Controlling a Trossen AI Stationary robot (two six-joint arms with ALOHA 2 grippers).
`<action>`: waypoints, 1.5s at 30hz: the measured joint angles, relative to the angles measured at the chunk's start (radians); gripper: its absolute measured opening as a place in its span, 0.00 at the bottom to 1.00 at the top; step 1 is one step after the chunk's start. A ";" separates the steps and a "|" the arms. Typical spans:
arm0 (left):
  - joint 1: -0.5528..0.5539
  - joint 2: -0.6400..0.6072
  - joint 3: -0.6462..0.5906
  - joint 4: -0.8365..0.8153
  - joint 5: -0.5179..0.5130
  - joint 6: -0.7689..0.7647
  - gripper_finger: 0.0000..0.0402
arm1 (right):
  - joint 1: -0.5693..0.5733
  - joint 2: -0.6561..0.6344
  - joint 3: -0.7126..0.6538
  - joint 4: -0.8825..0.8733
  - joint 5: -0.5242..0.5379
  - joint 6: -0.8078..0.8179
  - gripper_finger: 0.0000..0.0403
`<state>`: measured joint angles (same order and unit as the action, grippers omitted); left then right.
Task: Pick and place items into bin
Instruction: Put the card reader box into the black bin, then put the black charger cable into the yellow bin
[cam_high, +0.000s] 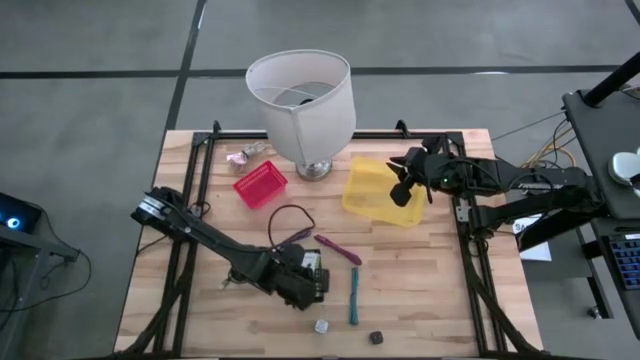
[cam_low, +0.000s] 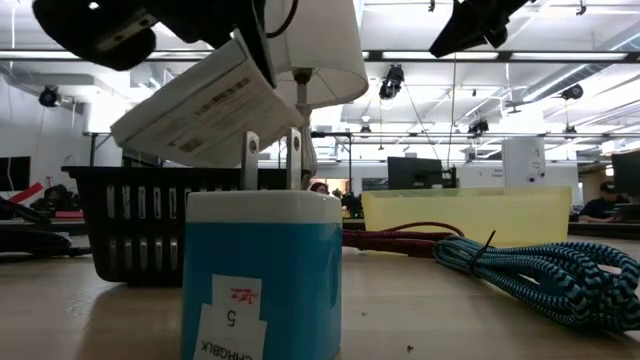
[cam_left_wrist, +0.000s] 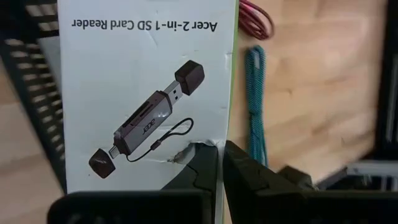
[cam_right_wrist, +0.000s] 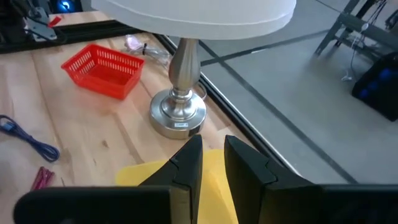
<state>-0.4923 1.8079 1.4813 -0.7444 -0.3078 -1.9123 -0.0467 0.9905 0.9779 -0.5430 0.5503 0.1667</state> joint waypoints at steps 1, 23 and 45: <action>0.000 0.004 0.008 -0.011 -0.005 -0.017 0.00 | 0.000 0.000 0.000 0.000 0.000 -0.009 0.14; 0.002 0.019 -0.015 -0.007 -0.090 -0.230 0.00 | 0.000 0.000 0.000 -0.002 0.000 -0.028 0.14; 0.004 0.019 -0.107 0.063 0.046 -0.220 0.26 | 0.000 0.000 0.000 -0.001 0.000 -0.074 0.14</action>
<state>-0.4887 1.8267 1.3739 -0.6811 -0.2620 -2.1319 -0.0463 0.9905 0.9779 -0.5442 0.5499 0.0929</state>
